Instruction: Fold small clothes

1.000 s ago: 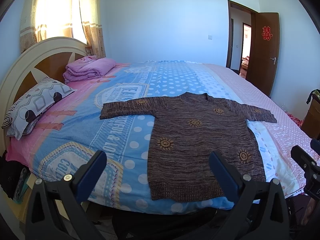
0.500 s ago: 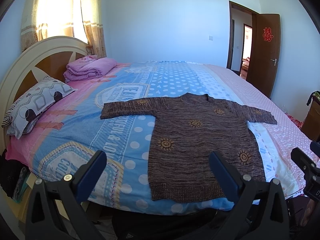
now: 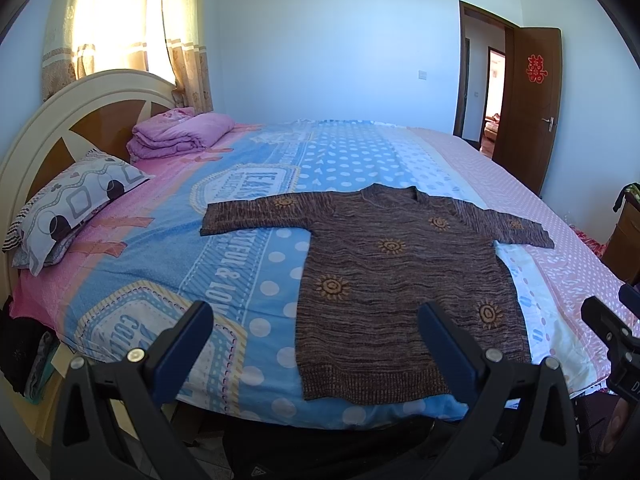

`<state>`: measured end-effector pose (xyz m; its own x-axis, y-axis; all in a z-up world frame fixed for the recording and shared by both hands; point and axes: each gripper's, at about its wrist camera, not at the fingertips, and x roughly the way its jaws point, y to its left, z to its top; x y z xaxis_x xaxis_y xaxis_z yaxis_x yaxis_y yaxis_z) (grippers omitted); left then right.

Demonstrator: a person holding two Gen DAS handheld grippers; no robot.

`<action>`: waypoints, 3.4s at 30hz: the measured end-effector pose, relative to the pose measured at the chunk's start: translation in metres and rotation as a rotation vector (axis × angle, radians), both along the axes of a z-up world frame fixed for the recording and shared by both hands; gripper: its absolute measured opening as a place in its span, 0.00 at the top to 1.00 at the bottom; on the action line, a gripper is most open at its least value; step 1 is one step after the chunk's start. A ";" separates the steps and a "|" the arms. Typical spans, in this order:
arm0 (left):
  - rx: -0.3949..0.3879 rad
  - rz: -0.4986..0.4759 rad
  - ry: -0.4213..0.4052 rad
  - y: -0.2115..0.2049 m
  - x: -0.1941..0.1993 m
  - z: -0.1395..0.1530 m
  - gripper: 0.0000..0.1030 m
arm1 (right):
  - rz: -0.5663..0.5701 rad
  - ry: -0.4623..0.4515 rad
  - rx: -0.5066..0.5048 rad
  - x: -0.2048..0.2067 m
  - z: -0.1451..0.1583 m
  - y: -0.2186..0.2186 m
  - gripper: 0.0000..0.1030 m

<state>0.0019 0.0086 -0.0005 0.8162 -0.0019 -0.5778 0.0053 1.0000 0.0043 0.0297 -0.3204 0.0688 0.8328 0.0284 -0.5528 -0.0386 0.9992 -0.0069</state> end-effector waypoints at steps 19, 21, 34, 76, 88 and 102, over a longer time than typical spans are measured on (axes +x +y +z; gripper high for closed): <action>-0.007 -0.005 0.019 -0.003 0.003 -0.006 0.00 | 0.021 0.021 0.023 0.002 -0.005 0.000 0.01; -0.011 -0.008 0.029 -0.003 0.004 -0.009 0.00 | 0.024 0.025 0.026 0.003 -0.006 0.000 0.01; -0.019 -0.003 0.066 0.005 0.017 -0.018 0.00 | 0.044 0.058 0.043 0.011 -0.016 0.000 0.01; 0.270 0.017 0.129 -0.059 0.306 -0.115 0.00 | -0.482 0.311 0.250 0.323 -0.131 -0.331 0.35; 0.273 0.095 0.171 -0.054 0.353 -0.132 0.00 | -0.503 0.346 0.299 0.384 -0.153 -0.375 0.75; 0.179 0.077 0.183 -0.042 0.344 -0.130 0.00 | -0.381 0.269 0.228 0.394 -0.099 -0.326 0.99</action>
